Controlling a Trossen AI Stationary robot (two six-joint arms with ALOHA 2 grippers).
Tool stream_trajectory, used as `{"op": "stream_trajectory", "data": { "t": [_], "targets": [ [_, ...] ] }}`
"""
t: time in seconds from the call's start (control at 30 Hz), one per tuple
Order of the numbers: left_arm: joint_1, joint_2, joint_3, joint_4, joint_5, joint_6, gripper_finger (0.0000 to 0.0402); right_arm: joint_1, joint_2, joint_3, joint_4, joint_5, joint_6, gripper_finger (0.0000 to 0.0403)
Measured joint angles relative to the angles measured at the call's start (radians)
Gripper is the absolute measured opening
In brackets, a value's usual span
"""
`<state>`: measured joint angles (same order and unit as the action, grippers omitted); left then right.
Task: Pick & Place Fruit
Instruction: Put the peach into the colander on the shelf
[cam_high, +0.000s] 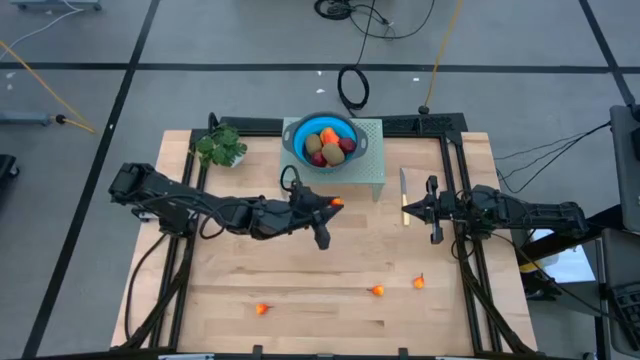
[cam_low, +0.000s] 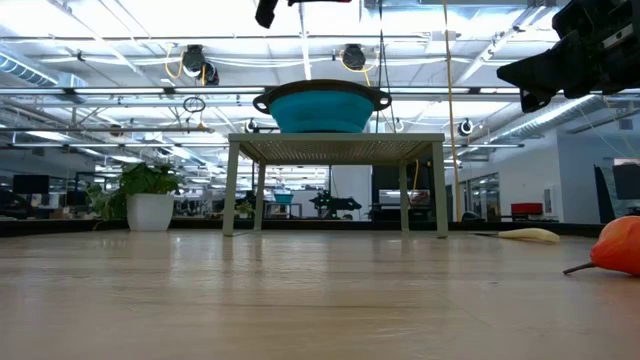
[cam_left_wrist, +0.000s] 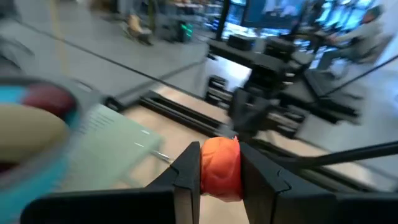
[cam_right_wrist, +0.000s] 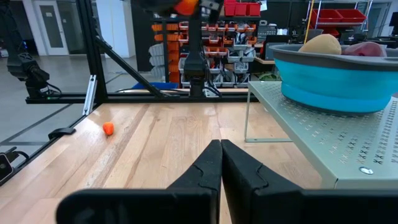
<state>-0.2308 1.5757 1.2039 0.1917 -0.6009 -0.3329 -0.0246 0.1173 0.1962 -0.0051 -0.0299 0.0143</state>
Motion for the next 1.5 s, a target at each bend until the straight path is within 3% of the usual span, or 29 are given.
{"op": "stream_trajectory", "data": {
  "t": [0.3, 0.73, 1.03, 1.5],
  "targets": [
    [0.076, 0.0, 0.0, -0.001, -0.073, 0.249, 0.0077, 0.0, 0.0, 0.0, 0.0, 0.0, 0.0, 0.0004],
    [0.279, 0.0, 0.089, -0.119, -0.081, 0.413, 0.0077, 0.0, 0.0, 0.0, 0.0, 0.001, 0.0, 0.0004],
    [0.424, 0.0, 0.248, -0.392, 0.071, 0.326, 0.0077, 0.0, 0.0, 0.0, -0.002, 0.003, 0.0, 0.0004],
    [0.589, 0.0, 0.279, -0.508, 0.272, 0.139, 0.0077, 0.0, 0.0, 0.0, -0.031, 0.003, 0.0, 0.0004]
  ]
}}
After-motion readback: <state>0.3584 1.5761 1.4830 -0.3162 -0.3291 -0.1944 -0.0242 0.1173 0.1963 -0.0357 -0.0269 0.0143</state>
